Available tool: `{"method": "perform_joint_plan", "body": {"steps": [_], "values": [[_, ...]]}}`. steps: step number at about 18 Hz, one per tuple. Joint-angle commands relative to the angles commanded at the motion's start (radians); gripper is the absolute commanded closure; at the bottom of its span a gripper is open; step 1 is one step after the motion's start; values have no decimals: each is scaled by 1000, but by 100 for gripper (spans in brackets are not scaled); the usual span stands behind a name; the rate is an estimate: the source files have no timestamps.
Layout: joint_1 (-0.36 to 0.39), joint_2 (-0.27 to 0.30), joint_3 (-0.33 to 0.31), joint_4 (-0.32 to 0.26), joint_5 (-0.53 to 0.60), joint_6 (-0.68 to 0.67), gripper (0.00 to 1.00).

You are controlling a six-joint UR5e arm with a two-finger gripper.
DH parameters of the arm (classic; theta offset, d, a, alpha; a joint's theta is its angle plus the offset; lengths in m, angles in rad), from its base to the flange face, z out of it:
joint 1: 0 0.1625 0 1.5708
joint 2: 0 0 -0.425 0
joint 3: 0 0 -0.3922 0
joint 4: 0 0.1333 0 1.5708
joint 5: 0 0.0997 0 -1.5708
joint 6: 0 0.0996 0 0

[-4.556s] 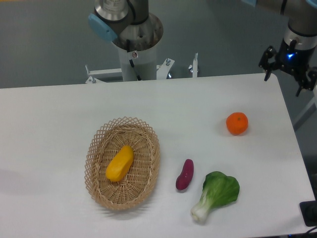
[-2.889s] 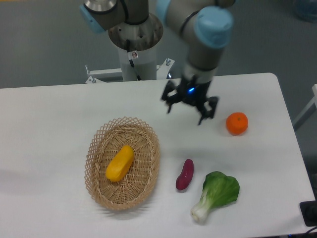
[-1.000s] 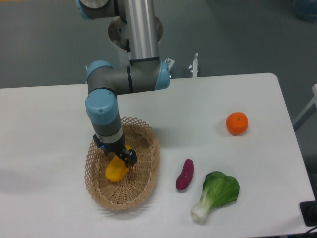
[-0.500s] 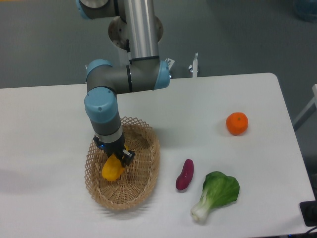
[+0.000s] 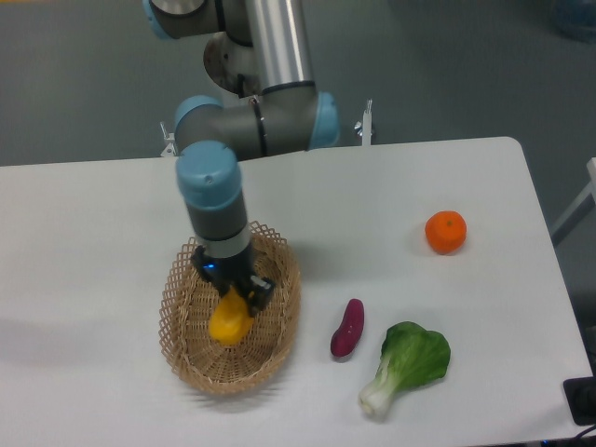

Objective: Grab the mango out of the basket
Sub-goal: 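Lift the held mango up out of the basket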

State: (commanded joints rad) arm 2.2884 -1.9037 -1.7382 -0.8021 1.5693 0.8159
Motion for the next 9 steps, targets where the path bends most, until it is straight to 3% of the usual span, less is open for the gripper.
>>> {"method": "perform_joint_plan", "body": {"steps": [9], "values": [[238, 61, 147, -290, -94, 239, 45]]}}
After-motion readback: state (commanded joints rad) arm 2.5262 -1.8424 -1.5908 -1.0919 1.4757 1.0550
